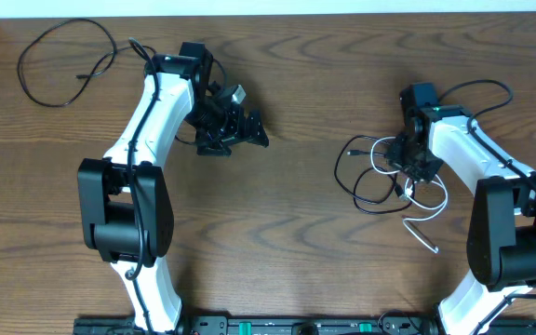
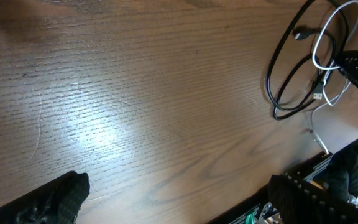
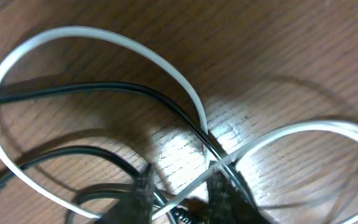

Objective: Untangle cables
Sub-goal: 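Grasp the white cable with the right gripper and pull it rightward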

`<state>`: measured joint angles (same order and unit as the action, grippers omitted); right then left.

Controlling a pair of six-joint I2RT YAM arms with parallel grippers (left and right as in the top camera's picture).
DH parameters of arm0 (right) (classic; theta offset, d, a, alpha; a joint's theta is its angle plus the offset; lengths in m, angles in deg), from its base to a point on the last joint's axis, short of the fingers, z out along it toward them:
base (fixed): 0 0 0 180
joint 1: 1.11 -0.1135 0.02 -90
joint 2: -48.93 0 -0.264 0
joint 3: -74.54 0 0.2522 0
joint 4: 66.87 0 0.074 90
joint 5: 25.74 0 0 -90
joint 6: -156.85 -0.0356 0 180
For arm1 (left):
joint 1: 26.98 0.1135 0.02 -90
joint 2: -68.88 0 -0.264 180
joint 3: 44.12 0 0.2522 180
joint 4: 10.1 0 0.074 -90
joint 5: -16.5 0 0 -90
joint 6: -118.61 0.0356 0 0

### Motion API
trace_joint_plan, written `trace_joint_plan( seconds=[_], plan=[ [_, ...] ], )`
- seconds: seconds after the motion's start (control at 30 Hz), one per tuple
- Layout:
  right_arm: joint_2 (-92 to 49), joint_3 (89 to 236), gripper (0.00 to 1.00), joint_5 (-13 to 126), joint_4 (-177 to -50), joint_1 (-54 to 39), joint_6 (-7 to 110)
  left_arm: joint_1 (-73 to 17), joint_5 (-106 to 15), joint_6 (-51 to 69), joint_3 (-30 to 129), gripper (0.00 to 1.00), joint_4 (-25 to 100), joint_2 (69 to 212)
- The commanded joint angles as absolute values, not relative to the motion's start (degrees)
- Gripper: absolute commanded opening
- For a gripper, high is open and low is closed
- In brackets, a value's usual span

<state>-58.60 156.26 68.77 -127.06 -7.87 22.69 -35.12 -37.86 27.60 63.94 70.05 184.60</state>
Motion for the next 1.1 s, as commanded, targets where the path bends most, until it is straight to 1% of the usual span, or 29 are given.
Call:
trace_joint_plan(
  seconds=[0.0,0.03,0.23,0.4,0.6,0.73,0.9,1.07],
  plan=[
    [-59.01,156.09,0.07,69.17,-127.10,-7.94,21.90,-35.07,-38.61,28.82,63.61,0.98,70.22,184.93],
    [-58.97,156.13,0.01,68.73,-127.15,-7.94,21.90,-35.07,-38.61,28.82,63.61,0.98,70.22,184.93],
    [-55.91,161.18,0.01,67.31,-131.61,-7.13,23.04,-35.07,-38.61,28.82,63.61,0.98,70.24,184.93],
    [-48.96,169.81,0.01,67.40,-137.36,-5.93,28.48,-35.07,-38.61,28.82,63.61,0.98,70.22,184.93],
    [-38.40,177.26,0.01,75.79,-140.48,-3.22,30.99,-35.07,-38.61,28.82,63.61,0.98,70.22,184.93],
    [-32.61,177.46,0.01,83.40,-141.31,1.31,31.34,-35.07,-38.61,28.82,63.59,0.98,70.22,184.93],
    [-29.70,177.44,0.01,90.00,-143.87,9.59,31.08,-35.07,-38.61,28.82,63.61,0.98,70.22,184.93],
    [-30.14,177.42,0.01,91.13,-145.84,17.37,30.60,-35.07,-38.61,28.80,63.61,0.98,70.24,184.93]
  ],
)
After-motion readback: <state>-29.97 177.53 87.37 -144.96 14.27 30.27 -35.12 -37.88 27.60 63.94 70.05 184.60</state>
